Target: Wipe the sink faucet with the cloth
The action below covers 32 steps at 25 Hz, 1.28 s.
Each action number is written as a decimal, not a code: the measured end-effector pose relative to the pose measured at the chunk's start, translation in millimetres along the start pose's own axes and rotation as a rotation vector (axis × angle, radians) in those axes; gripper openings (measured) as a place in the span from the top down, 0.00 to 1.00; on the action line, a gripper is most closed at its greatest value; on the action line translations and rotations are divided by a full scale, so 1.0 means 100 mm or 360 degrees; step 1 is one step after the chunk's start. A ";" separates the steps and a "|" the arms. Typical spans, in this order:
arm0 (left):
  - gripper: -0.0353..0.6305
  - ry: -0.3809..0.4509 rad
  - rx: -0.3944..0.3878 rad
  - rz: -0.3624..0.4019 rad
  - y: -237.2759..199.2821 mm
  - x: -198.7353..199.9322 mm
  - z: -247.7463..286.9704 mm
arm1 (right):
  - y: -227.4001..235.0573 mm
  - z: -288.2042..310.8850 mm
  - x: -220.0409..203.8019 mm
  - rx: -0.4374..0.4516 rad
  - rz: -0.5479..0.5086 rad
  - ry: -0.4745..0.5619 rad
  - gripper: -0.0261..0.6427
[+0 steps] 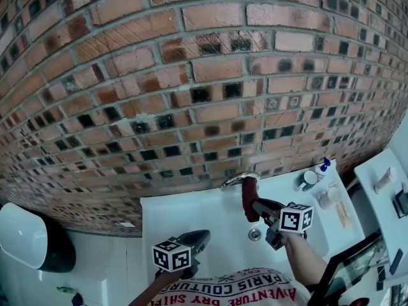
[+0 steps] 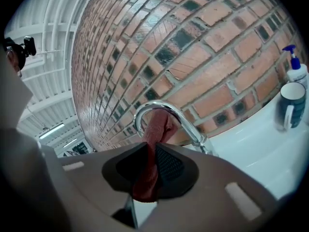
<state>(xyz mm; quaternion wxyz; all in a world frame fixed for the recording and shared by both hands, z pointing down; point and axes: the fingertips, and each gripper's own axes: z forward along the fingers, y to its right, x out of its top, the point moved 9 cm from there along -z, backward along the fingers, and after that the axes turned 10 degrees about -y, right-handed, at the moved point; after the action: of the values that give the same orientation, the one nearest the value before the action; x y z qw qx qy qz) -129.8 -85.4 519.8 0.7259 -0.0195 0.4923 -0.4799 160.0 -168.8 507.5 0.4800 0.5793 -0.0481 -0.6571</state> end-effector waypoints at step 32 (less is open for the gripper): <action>0.95 -0.0004 0.0018 -0.0022 -0.06 -0.02 -0.01 | 0.40 0.17 0.25 -0.0224 0.0127 0.0085 0.89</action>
<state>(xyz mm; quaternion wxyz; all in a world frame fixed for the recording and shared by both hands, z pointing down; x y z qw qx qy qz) -134.8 -87.3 523.7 0.7233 -0.0194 0.4885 -0.4877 172.7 -215.9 519.6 0.5464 0.5590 -0.0120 -0.6236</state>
